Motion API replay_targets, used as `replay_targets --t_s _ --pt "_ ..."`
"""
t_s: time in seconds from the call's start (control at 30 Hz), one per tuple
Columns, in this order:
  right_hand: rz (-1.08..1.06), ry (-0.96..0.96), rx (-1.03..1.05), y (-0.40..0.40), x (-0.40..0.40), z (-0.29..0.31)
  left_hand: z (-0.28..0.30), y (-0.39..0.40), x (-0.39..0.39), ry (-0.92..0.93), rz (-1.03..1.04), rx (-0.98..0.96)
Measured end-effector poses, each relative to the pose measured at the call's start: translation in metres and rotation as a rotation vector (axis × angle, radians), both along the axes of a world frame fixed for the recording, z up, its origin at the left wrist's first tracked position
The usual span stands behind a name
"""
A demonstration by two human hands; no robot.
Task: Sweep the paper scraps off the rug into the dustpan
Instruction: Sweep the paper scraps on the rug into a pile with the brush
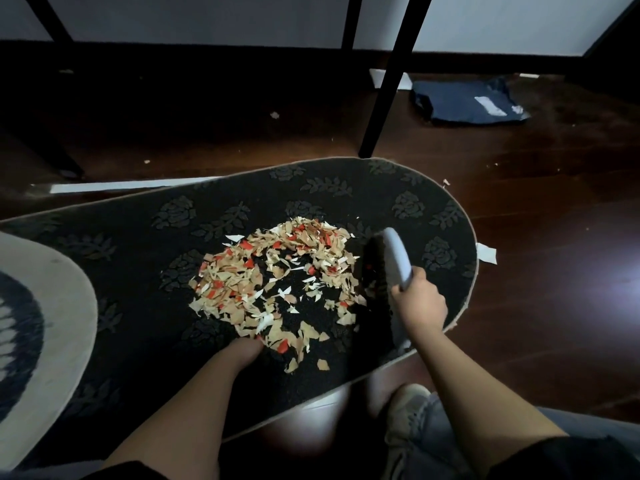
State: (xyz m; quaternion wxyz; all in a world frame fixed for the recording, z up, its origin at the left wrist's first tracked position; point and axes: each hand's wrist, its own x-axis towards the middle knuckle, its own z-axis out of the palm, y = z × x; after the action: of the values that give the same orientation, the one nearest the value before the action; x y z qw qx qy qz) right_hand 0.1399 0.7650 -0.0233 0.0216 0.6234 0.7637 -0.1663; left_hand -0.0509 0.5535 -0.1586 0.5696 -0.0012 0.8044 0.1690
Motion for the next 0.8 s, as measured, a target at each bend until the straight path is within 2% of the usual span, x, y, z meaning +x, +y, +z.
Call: replay_targets --t_s 0.17,0.27,0.4,0.63,0.8 --pt "-0.099 -0.031 -0.042 0.001 0.019 -0.015 -0.039 -0.013 -0.009 -0.008 -0.009 0.026" --pt "-0.003 -0.039 -0.077 -0.008 0.005 -0.022 -0.057 -0.02 -0.015 -0.009 -0.03 0.035" --pt "0.121 -0.023 -0.114 -0.024 -0.02 -0.025 -0.014 -0.011 -0.006 0.014 -0.058 0.054" --pt "0.134 0.069 -0.054 -0.027 -0.031 -0.008 -0.003 -0.001 0.001 0.086 -0.048 0.0" --pt "-0.077 0.025 -0.03 -0.004 -0.004 -0.008 -0.005 -0.003 0.001 0.071 -0.039 0.024"
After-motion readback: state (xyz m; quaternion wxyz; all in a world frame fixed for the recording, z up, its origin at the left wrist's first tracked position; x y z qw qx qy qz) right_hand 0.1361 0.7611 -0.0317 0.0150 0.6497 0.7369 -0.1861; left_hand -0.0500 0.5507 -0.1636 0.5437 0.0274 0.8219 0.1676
